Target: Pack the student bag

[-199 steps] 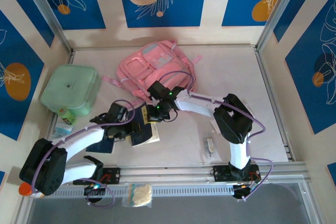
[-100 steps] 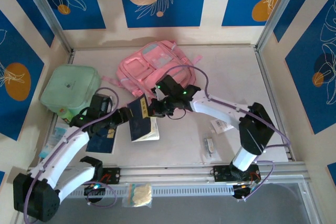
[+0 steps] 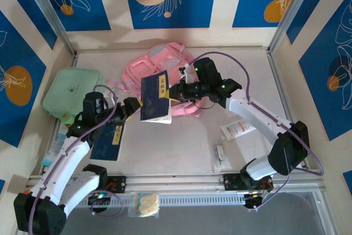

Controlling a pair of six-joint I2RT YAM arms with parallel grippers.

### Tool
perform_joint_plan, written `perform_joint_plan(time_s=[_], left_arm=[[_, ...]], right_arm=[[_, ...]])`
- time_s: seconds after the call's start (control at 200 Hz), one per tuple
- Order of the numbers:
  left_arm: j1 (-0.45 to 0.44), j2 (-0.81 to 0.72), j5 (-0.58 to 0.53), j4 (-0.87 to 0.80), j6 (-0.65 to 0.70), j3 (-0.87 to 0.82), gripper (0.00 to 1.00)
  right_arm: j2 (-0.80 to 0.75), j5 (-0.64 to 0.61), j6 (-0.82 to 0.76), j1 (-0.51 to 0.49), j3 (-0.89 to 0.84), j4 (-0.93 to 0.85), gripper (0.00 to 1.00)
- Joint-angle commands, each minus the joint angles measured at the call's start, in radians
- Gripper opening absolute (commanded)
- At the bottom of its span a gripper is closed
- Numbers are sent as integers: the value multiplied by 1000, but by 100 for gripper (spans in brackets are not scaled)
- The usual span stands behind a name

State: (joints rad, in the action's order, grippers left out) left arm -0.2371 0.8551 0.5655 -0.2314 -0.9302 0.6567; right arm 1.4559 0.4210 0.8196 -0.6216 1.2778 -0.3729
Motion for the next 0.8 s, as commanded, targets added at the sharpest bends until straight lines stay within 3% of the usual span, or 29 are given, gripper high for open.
perform_joint_plan(time_s=[0.0, 0.185, 0.32, 0.43, 0.685, 0.795], left_arm=[[-16, 20, 85, 181, -81, -15, 78], [-45, 71, 111, 312, -135, -20, 77], [-55, 94, 118, 366, -154, -8, 68], [-70, 103, 120, 407, -168, -5, 57], [-96, 122, 128, 421, -168, 9, 21], [-98, 127, 125, 434, -174, 14, 11]], right_arm=[[-32, 103, 8, 18, -5, 79, 0], [-18, 154, 51, 37, -26, 158, 0], [-9, 149, 49, 37, -38, 166, 0], [10, 157, 42, 43, -50, 160, 0], [28, 160, 34, 56, -65, 144, 0], [23, 147, 18, 60, -63, 115, 0]])
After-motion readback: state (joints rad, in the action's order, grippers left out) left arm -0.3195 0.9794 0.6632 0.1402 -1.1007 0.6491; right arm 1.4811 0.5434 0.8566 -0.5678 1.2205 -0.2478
